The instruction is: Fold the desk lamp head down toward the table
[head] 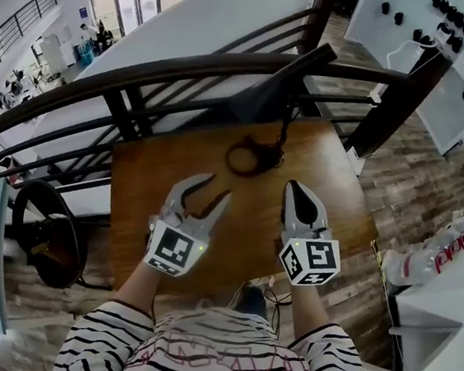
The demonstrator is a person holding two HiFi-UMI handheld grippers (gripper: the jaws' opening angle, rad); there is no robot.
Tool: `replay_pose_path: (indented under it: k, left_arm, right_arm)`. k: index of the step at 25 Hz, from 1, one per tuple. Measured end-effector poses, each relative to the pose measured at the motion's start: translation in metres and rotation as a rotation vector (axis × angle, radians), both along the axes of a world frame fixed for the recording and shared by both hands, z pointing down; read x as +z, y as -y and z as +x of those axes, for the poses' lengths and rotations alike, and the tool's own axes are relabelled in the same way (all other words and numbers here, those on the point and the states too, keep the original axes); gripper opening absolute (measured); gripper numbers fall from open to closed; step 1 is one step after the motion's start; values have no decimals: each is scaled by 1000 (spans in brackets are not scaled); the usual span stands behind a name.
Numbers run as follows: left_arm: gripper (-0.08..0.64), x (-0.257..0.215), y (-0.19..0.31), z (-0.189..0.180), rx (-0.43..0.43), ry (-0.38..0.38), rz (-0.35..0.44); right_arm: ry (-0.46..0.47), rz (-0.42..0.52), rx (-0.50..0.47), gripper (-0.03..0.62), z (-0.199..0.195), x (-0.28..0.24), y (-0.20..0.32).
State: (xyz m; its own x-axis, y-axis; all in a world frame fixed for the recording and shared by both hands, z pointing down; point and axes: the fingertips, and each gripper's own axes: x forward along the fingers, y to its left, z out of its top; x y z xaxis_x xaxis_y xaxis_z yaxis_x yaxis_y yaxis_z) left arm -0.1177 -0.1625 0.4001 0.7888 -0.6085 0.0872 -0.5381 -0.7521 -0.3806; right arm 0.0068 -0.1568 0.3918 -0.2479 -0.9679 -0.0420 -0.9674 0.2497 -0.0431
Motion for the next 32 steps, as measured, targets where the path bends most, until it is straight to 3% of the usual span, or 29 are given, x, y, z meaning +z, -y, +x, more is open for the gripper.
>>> replay_pose_path:
  k: [14, 23, 32]
  left_arm:
    - [10, 2, -61, -28, 40, -82, -79]
    - [3, 5, -74, -14, -14, -201, -151]
    - [2, 7, -96, 24, -57, -214, -192]
  right_arm:
    - [60, -33, 52, 1, -26, 6, -73]
    - [93, -64, 16, 1, -4, 11, -88]
    - [83, -84, -55, 2, 29, 14, -108]
